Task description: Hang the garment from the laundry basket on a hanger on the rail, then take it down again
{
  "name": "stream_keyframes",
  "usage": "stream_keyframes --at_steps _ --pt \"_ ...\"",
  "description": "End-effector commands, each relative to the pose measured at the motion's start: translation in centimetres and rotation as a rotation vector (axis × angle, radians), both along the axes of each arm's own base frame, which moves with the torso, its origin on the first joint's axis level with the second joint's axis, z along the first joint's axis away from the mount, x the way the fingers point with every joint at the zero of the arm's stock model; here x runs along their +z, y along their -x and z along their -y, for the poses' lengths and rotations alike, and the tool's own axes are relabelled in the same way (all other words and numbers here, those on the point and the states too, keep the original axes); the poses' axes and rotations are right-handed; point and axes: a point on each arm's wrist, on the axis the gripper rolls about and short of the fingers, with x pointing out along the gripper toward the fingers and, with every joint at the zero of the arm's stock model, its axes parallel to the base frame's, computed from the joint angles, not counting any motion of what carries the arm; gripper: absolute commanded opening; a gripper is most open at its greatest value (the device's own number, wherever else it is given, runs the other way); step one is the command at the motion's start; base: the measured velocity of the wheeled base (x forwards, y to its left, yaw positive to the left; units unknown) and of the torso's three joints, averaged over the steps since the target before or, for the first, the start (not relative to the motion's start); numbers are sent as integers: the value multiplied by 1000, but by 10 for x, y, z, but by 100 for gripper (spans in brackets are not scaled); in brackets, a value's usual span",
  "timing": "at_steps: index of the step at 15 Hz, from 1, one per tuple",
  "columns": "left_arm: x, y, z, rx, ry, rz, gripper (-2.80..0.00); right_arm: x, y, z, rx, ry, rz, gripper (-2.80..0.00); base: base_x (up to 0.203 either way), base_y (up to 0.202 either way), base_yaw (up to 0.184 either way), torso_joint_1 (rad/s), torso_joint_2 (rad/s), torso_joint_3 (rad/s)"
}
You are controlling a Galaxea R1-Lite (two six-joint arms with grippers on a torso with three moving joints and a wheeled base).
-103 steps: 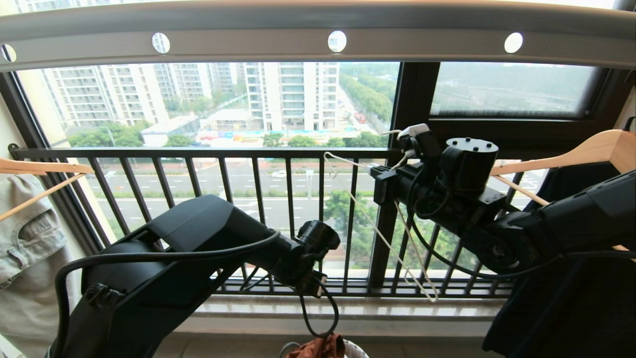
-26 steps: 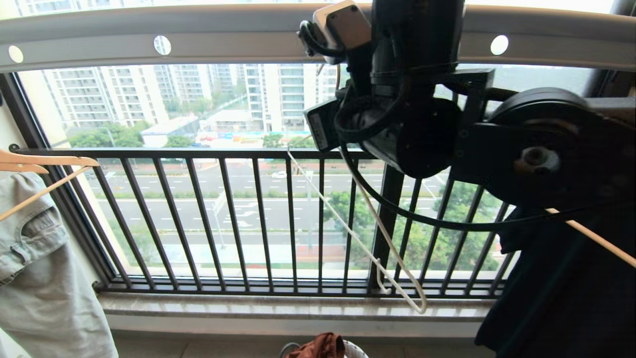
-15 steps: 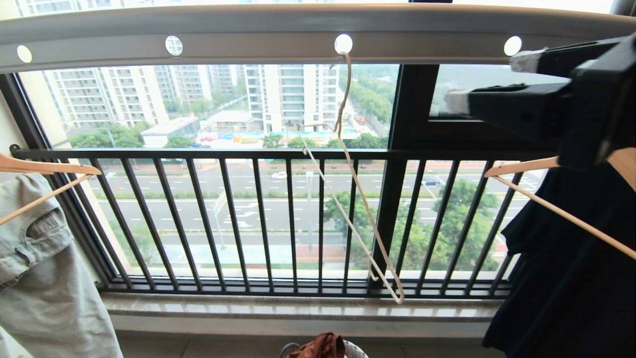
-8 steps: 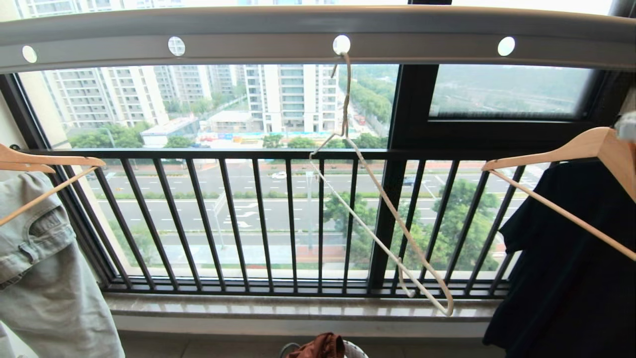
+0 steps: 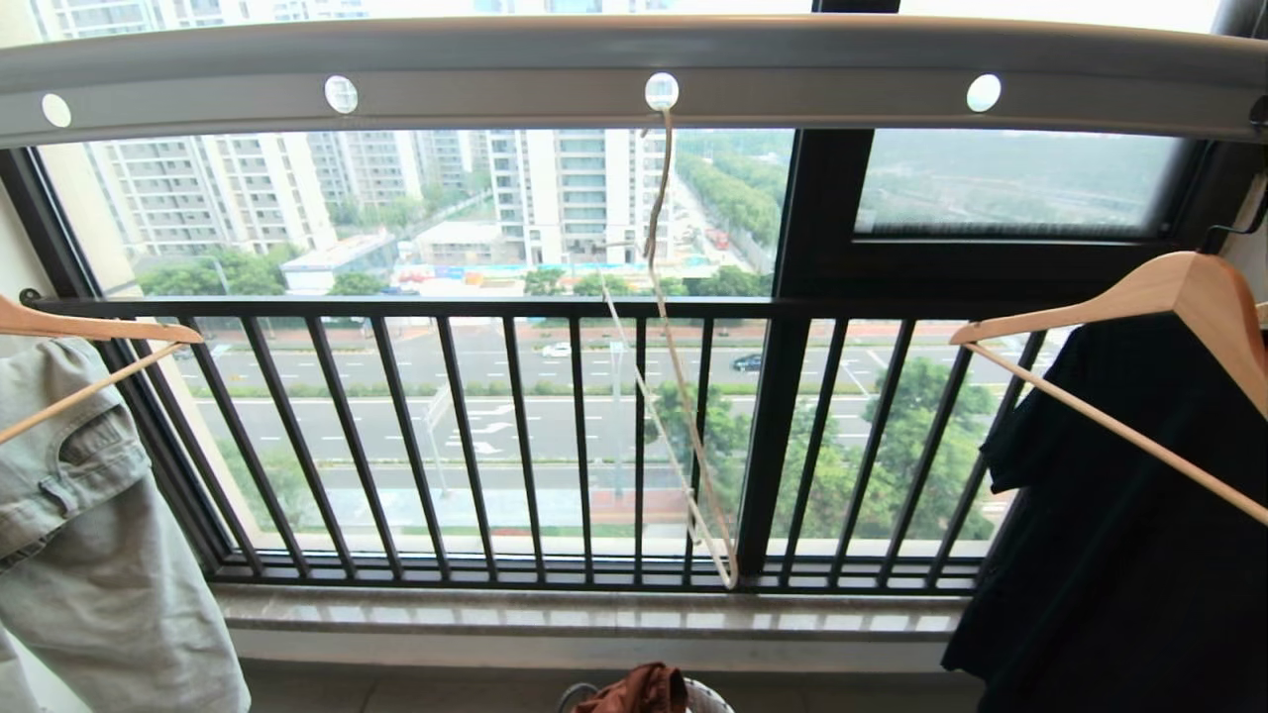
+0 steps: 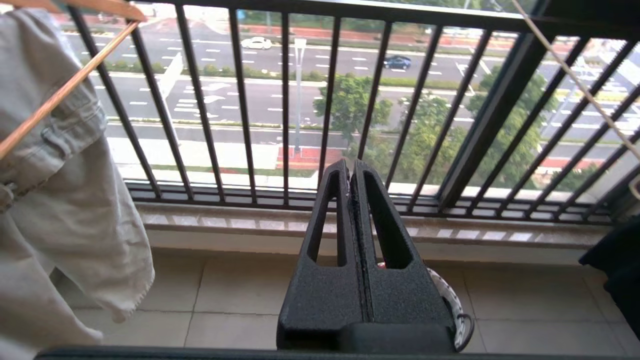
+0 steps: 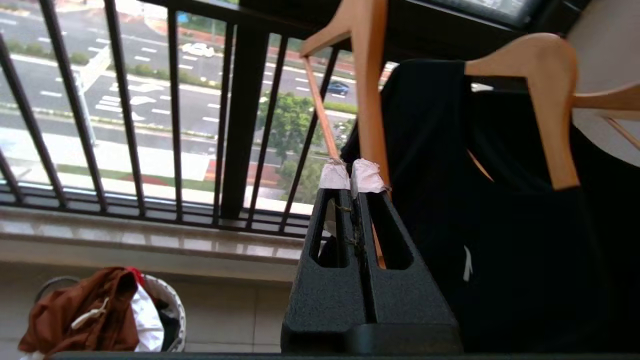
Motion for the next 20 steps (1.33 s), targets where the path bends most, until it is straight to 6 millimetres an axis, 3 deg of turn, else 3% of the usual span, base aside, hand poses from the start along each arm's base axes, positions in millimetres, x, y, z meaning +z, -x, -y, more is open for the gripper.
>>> stream_keyframes --at_steps 1,3,6,9,11,13,17,20 --pt "-24 17 -4 113 42 80 -280 -8 37 13 -104 -49 101 -280 0 0 0 0 0 0" --pt "-31 17 -2 211 40 74 -280 -15 49 14 -185 -48 87 -280 0 0 0 0 0 0" --pt "-76 28 -2 267 -5 34 -280 -53 72 16 -230 -39 52 -280 0 0 0 0 0 0" --pt "-128 31 0 236 -43 -23 -280 -87 66 15 -279 -47 -43 -280 0 0 0 0 0 0" --pt "-148 29 1 212 -51 -7 -280 -91 61 10 -388 -54 -78 -280 0 0 0 0 0 0" --pt "-163 30 3 163 -56 15 -280 -99 62 7 -328 -70 -86 -280 0 0 0 0 0 0" --pt "-205 31 6 29 -128 12 -280 -143 76 3 -94 -122 -35 -280 0 0 0 0 0 0" --pt "-210 26 6 24 -160 50 -280 -173 69 1 21 -142 32 -280 0 0 0 0 0 0"
